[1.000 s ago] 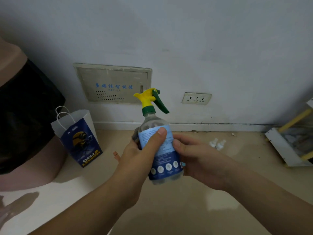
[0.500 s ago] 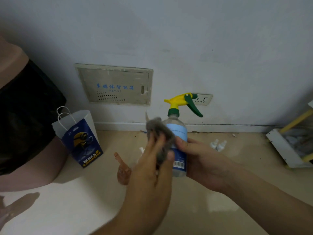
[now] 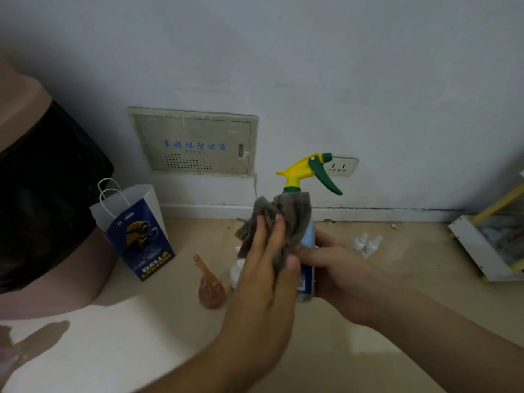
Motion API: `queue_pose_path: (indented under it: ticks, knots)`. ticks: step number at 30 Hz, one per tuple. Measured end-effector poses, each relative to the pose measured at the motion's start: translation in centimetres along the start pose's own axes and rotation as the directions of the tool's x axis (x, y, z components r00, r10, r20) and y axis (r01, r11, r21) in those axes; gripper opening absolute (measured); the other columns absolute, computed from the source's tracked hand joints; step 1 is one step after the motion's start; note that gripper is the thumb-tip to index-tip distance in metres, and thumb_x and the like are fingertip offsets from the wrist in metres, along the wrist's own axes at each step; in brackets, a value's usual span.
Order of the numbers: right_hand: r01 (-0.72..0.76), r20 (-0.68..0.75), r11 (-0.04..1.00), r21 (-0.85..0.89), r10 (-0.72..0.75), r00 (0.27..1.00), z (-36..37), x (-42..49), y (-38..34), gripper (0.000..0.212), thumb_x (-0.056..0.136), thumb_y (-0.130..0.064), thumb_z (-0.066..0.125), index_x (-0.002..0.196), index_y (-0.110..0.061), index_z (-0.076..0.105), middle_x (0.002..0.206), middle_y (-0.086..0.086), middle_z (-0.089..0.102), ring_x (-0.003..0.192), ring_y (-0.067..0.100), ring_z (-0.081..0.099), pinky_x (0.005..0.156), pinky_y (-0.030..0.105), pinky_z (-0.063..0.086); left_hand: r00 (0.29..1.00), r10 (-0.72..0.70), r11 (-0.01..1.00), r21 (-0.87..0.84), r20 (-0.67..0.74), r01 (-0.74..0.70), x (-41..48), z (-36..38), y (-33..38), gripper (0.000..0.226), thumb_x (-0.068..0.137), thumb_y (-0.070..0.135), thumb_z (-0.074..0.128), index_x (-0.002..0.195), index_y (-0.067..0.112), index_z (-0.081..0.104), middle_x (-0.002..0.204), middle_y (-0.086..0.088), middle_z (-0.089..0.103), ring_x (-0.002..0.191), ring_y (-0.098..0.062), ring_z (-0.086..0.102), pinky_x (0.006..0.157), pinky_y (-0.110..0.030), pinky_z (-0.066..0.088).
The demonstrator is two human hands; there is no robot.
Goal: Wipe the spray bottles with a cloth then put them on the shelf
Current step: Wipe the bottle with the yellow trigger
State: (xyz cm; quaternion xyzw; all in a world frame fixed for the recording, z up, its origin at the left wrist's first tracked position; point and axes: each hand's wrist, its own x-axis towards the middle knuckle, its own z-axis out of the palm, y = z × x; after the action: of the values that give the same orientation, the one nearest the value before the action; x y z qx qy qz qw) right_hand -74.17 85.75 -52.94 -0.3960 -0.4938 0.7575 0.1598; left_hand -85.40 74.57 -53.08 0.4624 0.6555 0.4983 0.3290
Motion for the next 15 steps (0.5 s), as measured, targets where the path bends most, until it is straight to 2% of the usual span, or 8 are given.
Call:
queue_pose_path:
  ticks: [1, 2, 3, 5, 7, 10, 13, 15]
  knots:
    - [-0.015, -0.005, 1.000, 0.013, 0.015, 1.000, 0.0, 0.1, 0.0, 0.053, 0.079, -0.033, 0.082, 0.130, -0.024, 0.069, 0.126, 0.010, 0.075, 0.121, 0.041, 0.068, 0.106, 0.066, 0.049, 0.999, -0.039, 0.995, -0.093, 0.000, 0.039, 1.0, -0.7, 0.0, 0.055, 0.094, 0.059, 0.032, 0.147, 0.063, 0.019, 0.163, 0.030, 0.021, 0.140, 0.025, 0.020, 0.112, 0.001, 0.020]
    - [-0.021, -0.014, 1.000, 0.015, 0.021, 1.000, -0.1, 0.1, 0.0, 0.055, 0.078, -0.034, 0.080, 0.130, -0.023, 0.068, 0.125, 0.011, 0.075, 0.120, 0.041, 0.068, 0.105, 0.067, 0.049, 0.994, -0.109, 0.976, -0.191, 0.008, 0.108, 1.9, -1.3, 0.0, 0.053, 0.096, 0.059, 0.034, 0.148, 0.062, 0.027, 0.155, 0.025, 0.041, 0.129, 0.021, 0.043, 0.100, -0.002, 0.041]
    - [-0.019, -0.023, 1.000, 0.011, 0.019, 1.000, 0.0, 0.1, -0.1, 0.057, 0.077, -0.033, 0.080, 0.131, -0.021, 0.068, 0.124, 0.011, 0.076, 0.118, 0.041, 0.069, 0.105, 0.066, 0.051, 0.989, -0.146, 0.959, -0.244, 0.020, 0.147, 2.4, -1.7, 0.4, 0.050, 0.098, 0.056, 0.035, 0.149, 0.059, 0.032, 0.146, 0.022, 0.052, 0.114, 0.024, 0.052, 0.086, 0.000, 0.047]
    - [-0.010, -0.025, 1.000, -0.003, 0.010, 1.000, -0.1, 0.2, -0.2, 0.053, 0.078, -0.031, 0.079, 0.129, -0.018, 0.069, 0.122, 0.013, 0.076, 0.113, 0.038, 0.071, 0.099, 0.058, 0.056, 0.999, -0.046, 0.986, -0.163, 0.002, 0.045, 1.3, -1.0, 1.1, 0.051, 0.102, 0.049, 0.034, 0.152, 0.055, 0.027, 0.154, 0.026, 0.040, 0.119, 0.032, 0.040, 0.090, 0.009, 0.032]
    - [-0.043, -0.041, 0.999, 0.005, 0.043, 0.998, -0.2, 0.4, -0.4, 0.043, 0.087, -0.028, 0.072, 0.127, -0.014, 0.070, 0.123, 0.017, 0.074, 0.111, 0.035, 0.070, 0.092, 0.050, 0.058, 0.993, 0.107, 0.994, 0.044, -0.047, -0.105, -1.1, 0.7, 0.6, 0.050, 0.103, 0.057, 0.033, 0.149, 0.064, 0.015, 0.163, 0.037, 0.007, 0.143, 0.025, 0.005, 0.104, 0.009, 0.004]
    - [-0.116, -0.091, 0.993, 0.021, 0.118, 0.989, -1.0, 1.2, 0.1, 0.045, 0.097, -0.043, 0.060, 0.131, -0.016, 0.071, 0.127, 0.016, 0.074, 0.124, 0.037, 0.066, 0.109, 0.057, 0.051, 0.992, 0.117, 0.979, 0.164, 0.052, -0.124, -2.2, 2.0, -1.4, 0.048, 0.096, 0.070, 0.026, 0.141, 0.075, 0.009, 0.153, 0.050, -0.019, 0.147, 0.014, -0.019, 0.108, 0.000, -0.011]
    - [-0.117, -0.146, 0.993, 0.013, 0.117, 0.982, -1.0, 1.3, -0.1, 0.043, 0.098, -0.042, 0.056, 0.130, -0.018, 0.072, 0.125, 0.011, 0.075, 0.124, 0.038, 0.067, 0.106, 0.059, 0.052, 0.987, 0.078, 0.974, 0.199, 0.138, -0.105, -0.3, 0.1, -0.8, 0.049, 0.098, 0.064, 0.026, 0.146, 0.062, 0.018, 0.155, 0.046, -0.013, 0.141, 0.024, -0.015, 0.091, 0.007, -0.026]
    - [-0.105, -0.164, 0.994, 0.038, 0.110, 0.980, -0.9, 1.1, -0.4, 0.041, 0.099, -0.037, 0.055, 0.131, -0.017, 0.071, 0.124, 0.010, 0.076, 0.123, 0.036, 0.067, 0.095, 0.051, 0.060, 0.989, 0.097, 0.977, 0.180, 0.109, -0.115, 0.0, -0.3, 0.1, 0.052, 0.097, 0.061, 0.024, 0.149, 0.055, 0.024, 0.160, 0.038, -0.001, 0.137, 0.030, -0.009, 0.085, 0.010, -0.027]
